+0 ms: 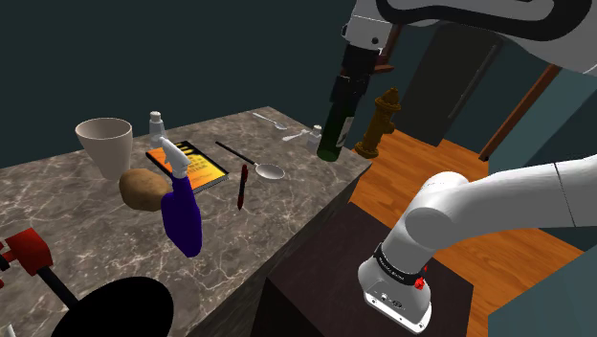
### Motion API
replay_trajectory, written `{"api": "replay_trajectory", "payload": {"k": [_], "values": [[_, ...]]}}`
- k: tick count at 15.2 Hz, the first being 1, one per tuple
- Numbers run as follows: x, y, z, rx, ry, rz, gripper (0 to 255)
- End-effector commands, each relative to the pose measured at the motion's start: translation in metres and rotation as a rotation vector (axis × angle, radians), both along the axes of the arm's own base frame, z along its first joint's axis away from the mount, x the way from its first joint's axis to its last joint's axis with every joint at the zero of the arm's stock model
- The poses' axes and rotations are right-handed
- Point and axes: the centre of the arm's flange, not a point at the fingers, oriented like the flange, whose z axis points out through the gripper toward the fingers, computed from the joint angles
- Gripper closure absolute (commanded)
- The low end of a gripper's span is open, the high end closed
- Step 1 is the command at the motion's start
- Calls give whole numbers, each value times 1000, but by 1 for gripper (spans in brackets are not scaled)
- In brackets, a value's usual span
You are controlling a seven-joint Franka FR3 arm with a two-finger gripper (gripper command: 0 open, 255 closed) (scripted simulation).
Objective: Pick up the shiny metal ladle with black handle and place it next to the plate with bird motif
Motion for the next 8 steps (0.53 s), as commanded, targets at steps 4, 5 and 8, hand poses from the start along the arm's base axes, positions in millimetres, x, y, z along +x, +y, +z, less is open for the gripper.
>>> {"api": "replay_trajectory", "payload": {"k": [4,5,8], "values": [[23,8,-28,18,-18,-3,0],[31,11,-37,24,-24,-4,0],[55,19,-64,41,-41,-7,0]]}}
